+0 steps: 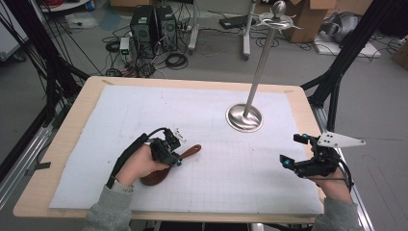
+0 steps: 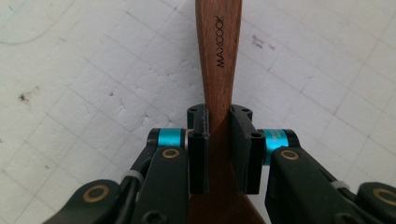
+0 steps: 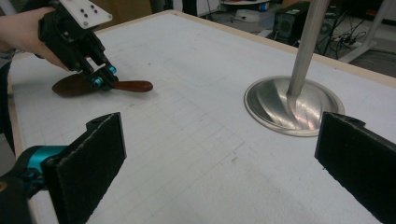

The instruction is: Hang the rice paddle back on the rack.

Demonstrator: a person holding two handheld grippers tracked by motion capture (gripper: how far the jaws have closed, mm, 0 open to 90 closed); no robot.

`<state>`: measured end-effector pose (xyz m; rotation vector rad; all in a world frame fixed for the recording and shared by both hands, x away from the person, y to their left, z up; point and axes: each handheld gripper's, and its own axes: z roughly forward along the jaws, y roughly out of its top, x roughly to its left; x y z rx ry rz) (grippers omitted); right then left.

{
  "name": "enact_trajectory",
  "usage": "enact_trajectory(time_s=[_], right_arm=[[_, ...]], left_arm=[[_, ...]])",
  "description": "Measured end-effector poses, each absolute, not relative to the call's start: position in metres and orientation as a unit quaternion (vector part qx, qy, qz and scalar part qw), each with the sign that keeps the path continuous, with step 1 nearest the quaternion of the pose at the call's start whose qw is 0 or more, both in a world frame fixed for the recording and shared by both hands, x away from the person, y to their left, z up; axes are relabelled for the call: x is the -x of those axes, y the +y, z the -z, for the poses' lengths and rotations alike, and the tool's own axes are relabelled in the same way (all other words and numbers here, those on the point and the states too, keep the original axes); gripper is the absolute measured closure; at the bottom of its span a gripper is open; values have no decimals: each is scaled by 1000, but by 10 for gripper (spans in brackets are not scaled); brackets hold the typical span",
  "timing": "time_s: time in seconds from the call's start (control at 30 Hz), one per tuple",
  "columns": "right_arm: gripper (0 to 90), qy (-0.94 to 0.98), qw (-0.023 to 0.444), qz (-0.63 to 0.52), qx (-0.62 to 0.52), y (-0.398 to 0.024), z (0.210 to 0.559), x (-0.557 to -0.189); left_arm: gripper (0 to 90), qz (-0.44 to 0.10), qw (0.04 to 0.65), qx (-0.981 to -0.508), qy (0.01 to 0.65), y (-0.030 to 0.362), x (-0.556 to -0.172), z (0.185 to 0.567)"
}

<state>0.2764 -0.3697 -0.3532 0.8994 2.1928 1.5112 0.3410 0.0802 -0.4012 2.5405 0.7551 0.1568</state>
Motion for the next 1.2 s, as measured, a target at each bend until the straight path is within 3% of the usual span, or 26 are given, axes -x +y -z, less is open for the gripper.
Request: enact_trajectory(time_s=[0.77,1.2], right_arm=[[4,768,167,-535,-311,-370,352,-277],[4,766,163,-539,-310,-367,351,-281]], left_arm=[[778,-85,338,-901,259,87,-325,368],[778,-92,355,-892,264,88,-323,354]])
